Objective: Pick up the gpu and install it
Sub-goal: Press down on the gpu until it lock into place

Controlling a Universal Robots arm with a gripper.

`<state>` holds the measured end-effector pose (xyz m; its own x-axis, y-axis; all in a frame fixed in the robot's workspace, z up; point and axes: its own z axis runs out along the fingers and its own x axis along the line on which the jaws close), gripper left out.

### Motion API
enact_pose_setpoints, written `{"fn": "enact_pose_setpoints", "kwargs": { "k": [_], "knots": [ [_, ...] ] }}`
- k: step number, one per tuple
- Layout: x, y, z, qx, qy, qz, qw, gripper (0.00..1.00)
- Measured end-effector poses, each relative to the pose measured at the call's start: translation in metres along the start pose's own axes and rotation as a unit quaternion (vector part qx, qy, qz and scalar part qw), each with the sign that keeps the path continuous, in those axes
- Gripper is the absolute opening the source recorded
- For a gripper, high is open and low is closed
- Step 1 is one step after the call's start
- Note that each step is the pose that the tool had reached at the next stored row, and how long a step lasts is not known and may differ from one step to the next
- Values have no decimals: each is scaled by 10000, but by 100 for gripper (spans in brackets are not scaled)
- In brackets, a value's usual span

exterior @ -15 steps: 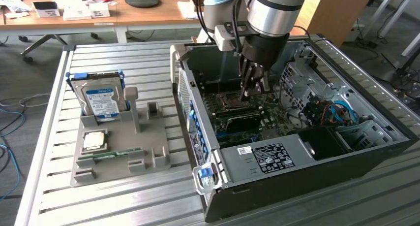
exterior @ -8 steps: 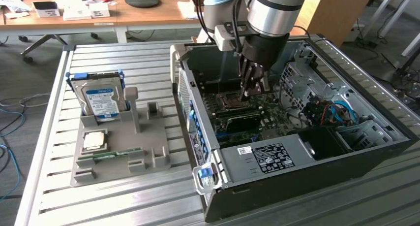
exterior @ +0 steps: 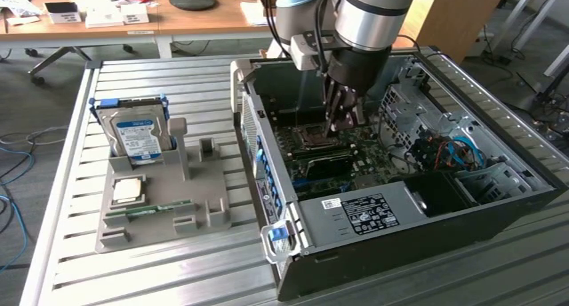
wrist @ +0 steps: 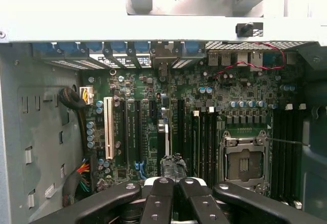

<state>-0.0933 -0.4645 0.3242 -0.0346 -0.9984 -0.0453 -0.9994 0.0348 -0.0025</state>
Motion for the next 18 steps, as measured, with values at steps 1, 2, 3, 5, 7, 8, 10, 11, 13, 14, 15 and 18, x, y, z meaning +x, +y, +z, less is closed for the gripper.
{"fn": "enact_pose_setpoints", "kwargs": {
  "k": [1,2,3,5,7,8,10,11,13,14,15,18],
  "knots": [
    [0,0,10,0,0,0,10000,11],
    [1,0,18,0,0,0,10000,11],
    [1,0,20,0,0,0,10000,11],
    [1,0,20,0,1,0,10000,11],
    [1,0,21,0,0,0,10000,11],
    [1,0,21,0,0,0,10000,11],
    [1,0,24,0,0,0,10000,11],
    [1,0,30,1,-3,0,10000,11],
    [2,0,41,0,-1,0,10000,11],
    [2,0,47,0,-1,0,10000,11],
    [2,0,53,0,-1,0,10000,11],
    [3,0,64,0,1,0,10000,11]
  ]
}}
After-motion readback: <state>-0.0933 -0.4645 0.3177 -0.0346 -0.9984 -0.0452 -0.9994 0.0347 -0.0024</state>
